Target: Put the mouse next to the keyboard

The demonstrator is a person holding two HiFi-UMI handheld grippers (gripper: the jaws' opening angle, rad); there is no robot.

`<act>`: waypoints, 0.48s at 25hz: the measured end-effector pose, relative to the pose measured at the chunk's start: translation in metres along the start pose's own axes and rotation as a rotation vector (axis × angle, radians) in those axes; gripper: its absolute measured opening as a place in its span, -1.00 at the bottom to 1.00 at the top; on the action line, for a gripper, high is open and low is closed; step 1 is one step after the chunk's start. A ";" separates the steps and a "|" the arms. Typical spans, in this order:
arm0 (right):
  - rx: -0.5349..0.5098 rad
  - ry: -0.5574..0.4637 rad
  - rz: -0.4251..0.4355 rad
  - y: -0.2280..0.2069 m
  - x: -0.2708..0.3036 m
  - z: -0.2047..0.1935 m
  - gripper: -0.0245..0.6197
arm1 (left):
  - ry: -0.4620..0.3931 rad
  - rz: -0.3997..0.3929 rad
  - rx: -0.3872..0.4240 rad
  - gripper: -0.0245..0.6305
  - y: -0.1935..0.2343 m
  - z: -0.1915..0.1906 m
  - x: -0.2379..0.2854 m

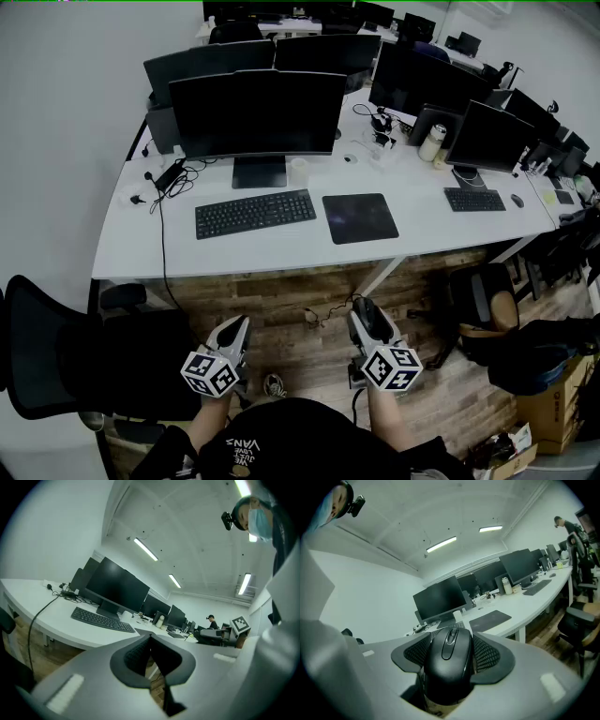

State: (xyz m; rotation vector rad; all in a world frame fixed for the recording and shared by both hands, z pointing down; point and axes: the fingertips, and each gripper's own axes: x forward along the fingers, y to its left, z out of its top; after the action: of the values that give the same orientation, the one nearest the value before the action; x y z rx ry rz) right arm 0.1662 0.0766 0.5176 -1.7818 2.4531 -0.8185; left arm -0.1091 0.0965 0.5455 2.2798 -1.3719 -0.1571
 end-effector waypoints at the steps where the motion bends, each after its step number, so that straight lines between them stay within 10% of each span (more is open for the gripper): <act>1: 0.004 -0.003 0.008 -0.001 -0.002 0.000 -0.04 | -0.004 0.000 0.003 -0.92 -0.004 -0.001 -0.001; 12: 0.021 -0.012 0.064 -0.009 -0.042 -0.006 -0.05 | -0.016 0.033 0.010 -0.92 -0.051 -0.026 -0.037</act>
State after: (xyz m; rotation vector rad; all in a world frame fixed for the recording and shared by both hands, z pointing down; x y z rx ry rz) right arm 0.1869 0.1147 0.5140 -1.6864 2.4704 -0.8239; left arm -0.0775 0.1564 0.5408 2.2673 -1.4200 -0.1591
